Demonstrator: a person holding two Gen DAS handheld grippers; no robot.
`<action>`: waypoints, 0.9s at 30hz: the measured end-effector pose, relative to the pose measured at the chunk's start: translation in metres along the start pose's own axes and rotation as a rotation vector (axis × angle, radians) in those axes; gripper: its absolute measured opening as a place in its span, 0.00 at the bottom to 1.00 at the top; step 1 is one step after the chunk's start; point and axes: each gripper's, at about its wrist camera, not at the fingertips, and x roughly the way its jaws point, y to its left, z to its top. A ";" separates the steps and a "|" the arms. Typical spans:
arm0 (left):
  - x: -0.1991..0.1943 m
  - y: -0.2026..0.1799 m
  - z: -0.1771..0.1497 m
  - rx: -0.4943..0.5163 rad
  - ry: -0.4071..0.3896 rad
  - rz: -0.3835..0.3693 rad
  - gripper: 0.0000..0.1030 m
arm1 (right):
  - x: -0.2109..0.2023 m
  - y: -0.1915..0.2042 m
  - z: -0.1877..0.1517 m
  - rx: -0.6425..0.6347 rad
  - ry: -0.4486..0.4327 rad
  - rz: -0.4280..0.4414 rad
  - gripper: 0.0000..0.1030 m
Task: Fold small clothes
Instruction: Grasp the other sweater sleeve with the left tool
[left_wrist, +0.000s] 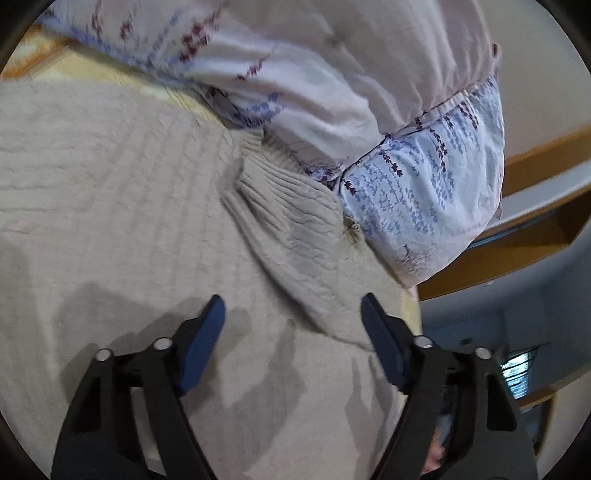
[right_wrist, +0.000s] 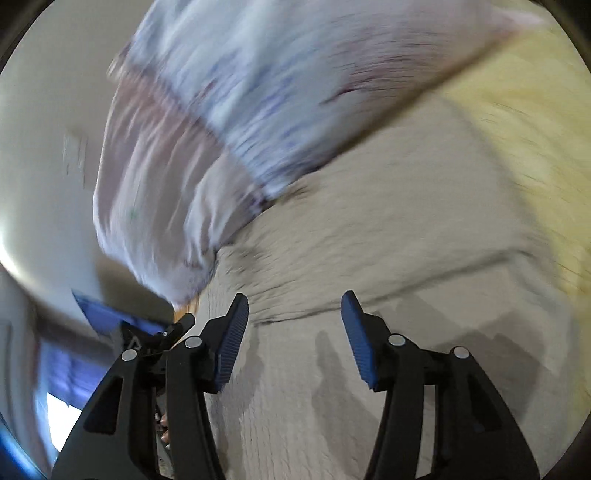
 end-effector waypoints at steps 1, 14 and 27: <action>0.004 0.001 0.001 -0.022 0.012 -0.008 0.63 | -0.006 -0.010 -0.001 0.044 -0.009 0.005 0.53; 0.039 0.015 0.020 -0.259 -0.015 -0.033 0.41 | -0.013 -0.065 0.011 0.253 -0.136 -0.083 0.46; -0.012 0.018 0.007 -0.185 -0.182 0.022 0.06 | -0.027 -0.063 0.009 0.180 -0.283 -0.119 0.10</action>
